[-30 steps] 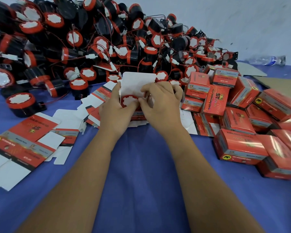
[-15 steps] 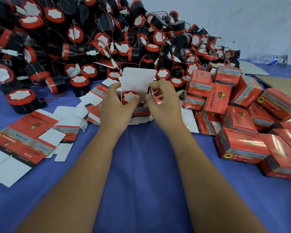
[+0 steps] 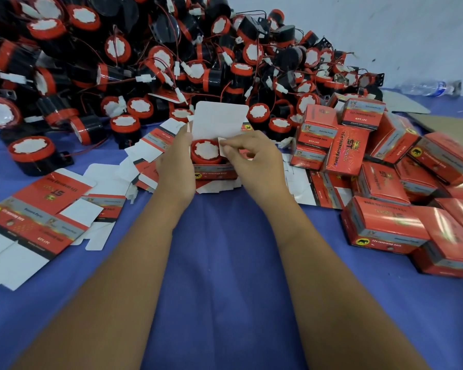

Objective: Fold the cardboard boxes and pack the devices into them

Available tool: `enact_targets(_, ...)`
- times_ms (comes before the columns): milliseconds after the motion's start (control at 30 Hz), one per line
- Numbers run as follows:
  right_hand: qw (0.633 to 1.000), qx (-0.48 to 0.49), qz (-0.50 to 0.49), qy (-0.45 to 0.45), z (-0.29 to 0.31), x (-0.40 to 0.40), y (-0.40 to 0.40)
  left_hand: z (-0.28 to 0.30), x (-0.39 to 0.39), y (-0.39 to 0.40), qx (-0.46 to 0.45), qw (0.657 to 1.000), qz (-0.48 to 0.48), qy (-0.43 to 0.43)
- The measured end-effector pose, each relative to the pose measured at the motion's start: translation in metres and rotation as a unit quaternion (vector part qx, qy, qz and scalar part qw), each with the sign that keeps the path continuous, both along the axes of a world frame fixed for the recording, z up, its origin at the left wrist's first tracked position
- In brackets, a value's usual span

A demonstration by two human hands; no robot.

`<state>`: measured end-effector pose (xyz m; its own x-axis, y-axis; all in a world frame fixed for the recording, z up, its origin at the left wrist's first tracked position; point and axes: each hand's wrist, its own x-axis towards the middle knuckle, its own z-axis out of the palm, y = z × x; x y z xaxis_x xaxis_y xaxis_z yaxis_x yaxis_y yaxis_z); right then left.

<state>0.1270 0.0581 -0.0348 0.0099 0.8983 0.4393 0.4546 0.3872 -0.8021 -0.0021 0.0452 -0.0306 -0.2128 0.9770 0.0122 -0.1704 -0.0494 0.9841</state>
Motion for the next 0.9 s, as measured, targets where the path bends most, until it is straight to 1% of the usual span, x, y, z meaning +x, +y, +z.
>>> enact_targets(67,1.000,-0.011,-0.003,0.018,0.000,-0.001,0.001,-0.002,0.000,0.003,0.023,1.000,-0.020,0.008)
enact_targets(167,0.994,-0.050,-0.012,0.091,0.000,-0.004,0.000,-0.006,-0.001,0.006,-0.006,1.000,-0.014,-0.019)
enact_targets(200,0.993,-0.055,-0.014,0.104,0.000,-0.004,0.000,-0.008,-0.002,0.007,-0.008,1.000,-0.015,-0.008)
enact_targets(233,0.992,-0.054,-0.013,0.109,0.000,-0.005,-0.001,-0.009,-0.004,0.008,-0.001,0.999,-0.022,0.037)
enact_targets(267,0.993,-0.048,-0.007,0.108,0.000,-0.005,-0.001,-0.012,-0.006,0.009,0.019,0.993,-0.027,0.116)
enact_targets(300,0.994,-0.035,0.003,0.106,0.000,-0.004,-0.001,-0.014,-0.008,0.009,0.054,0.978,-0.021,0.198)
enact_targets(333,0.995,-0.022,0.014,0.100,0.001,-0.003,-0.002,-0.015,-0.008,0.009,0.091,0.966,-0.003,0.241)
enact_targets(433,0.995,-0.008,0.046,0.084,0.002,-0.002,-0.003,-0.013,-0.009,0.010,0.178,0.949,0.090,0.245)
enact_targets(467,0.993,-0.010,0.059,0.101,0.001,-0.002,-0.004,-0.013,-0.010,0.010,0.188,0.942,0.121,0.249)
enact_targets(533,0.978,-0.023,0.100,0.181,0.000,-0.001,-0.005,-0.017,-0.014,0.012,0.167,0.944,0.138,0.247)
enact_targets(567,0.971,-0.030,0.113,0.206,-0.001,0.001,-0.004,-0.018,-0.016,0.013,0.148,0.953,0.128,0.230)
enact_targets(600,0.970,-0.038,0.117,0.208,-0.002,0.002,-0.004,-0.018,-0.018,0.013,0.130,0.967,0.109,0.189)
enact_targets(633,0.975,-0.044,0.110,0.188,-0.004,0.004,-0.003,-0.016,-0.020,0.012,0.116,0.981,0.080,0.135)
enact_targets(667,0.983,-0.047,0.097,0.150,-0.005,0.006,-0.002,-0.014,-0.023,0.012,0.110,0.988,0.059,0.090)
enact_targets(700,0.991,-0.042,0.079,0.100,-0.008,0.007,0.000,-0.012,-0.027,0.013,0.104,0.991,0.039,0.069)
enact_targets(733,0.996,-0.035,0.065,0.054,-0.009,0.007,0.001,-0.010,-0.030,0.013,0.100,0.991,0.024,0.082)
enact_targets(767,0.998,-0.027,0.059,0.021,-0.011,0.007,0.002,-0.008,-0.031,0.012,0.096,0.991,0.016,0.097)
enact_targets(800,0.998,-0.023,0.059,0.007,-0.013,0.007,0.003,-0.008,-0.031,0.012,0.100,0.986,0.012,0.132)
enact_targets(833,0.998,-0.021,0.062,0.004,-0.014,0.007,0.004,-0.009,-0.030,0.012,0.115,0.974,0.009,0.193)
enact_targets(867,0.998,-0.019,0.067,0.004,-0.015,0.007,0.004,-0.011,-0.029,0.011,0.139,0.952,0.010,0.272)
enact_targets(900,0.997,-0.017,0.070,0.004,-0.015,0.007,0.004,-0.014,-0.028,0.010,0.161,0.931,0.014,0.328)
